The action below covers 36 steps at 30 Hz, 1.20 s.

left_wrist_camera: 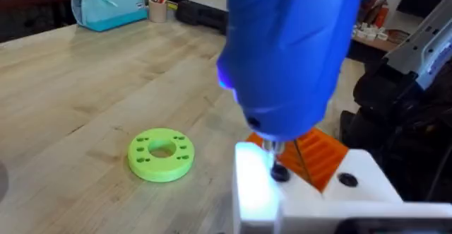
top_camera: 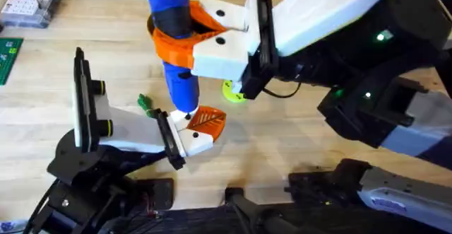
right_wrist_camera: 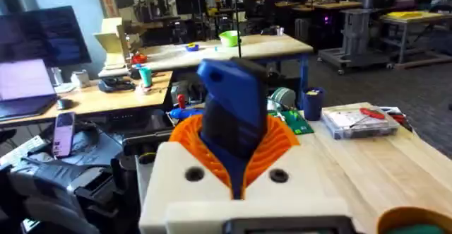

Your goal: Pick up the gripper from the table and insert it into the empty holder that is missing its gripper. Then pick up a screw, insert it into the mounting hole, and use the screwdriver to tighten it. Finally, clean up the table by picking up the vegetable and placing it into the bucket.

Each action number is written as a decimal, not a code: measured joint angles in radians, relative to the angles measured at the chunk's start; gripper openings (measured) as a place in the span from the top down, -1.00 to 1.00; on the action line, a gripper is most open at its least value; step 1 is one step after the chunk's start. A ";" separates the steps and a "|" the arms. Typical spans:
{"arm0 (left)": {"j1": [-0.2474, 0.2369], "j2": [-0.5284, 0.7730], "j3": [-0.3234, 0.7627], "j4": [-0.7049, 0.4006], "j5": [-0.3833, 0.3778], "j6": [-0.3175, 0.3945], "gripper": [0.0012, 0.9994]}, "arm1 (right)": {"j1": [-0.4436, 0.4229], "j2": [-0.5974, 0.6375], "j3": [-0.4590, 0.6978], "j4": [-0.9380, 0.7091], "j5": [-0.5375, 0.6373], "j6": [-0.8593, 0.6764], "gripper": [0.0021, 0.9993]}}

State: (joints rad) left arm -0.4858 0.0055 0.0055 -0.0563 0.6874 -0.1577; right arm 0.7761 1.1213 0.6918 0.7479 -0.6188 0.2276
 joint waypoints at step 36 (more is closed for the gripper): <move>0.000 0.000 0.000 0.000 0.000 0.000 0.97 | 0.001 -0.007 0.000 -0.025 -0.004 0.004 0.93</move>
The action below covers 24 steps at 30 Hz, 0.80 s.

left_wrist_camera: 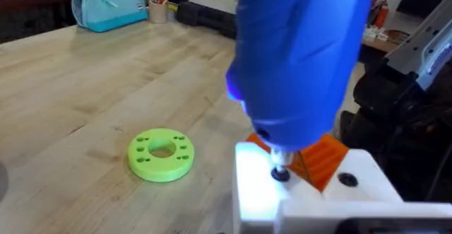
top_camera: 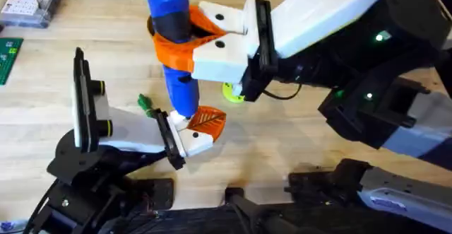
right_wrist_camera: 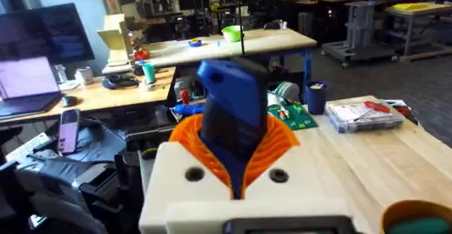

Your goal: Pick up the gripper from the table and insert it into the empty holder that is missing its gripper. Then pick up a screw, insert it into the mounting hole, and use the screwdriver to tighten it. Finally, clean up the table by picking up the vegetable and placing it into the bucket.

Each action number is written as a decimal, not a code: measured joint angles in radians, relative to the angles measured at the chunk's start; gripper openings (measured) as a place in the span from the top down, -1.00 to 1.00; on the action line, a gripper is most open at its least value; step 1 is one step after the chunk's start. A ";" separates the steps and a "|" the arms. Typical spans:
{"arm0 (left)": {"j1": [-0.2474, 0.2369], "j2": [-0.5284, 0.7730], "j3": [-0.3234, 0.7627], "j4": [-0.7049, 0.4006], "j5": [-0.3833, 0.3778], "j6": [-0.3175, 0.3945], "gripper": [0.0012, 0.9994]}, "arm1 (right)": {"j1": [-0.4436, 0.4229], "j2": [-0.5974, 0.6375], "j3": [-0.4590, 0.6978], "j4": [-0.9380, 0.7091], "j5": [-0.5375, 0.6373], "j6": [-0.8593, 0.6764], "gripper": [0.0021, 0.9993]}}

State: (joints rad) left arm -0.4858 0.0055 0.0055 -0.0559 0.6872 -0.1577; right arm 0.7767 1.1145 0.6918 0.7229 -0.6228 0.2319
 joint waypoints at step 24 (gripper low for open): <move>0.000 0.001 0.000 0.000 -0.003 0.000 0.97 | -0.102 -0.048 0.008 0.209 0.101 0.085 0.93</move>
State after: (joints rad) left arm -0.4858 0.0063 0.0059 -0.0563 0.6841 -0.1574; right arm 0.6749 1.0660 0.6996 0.9316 -0.5221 0.3168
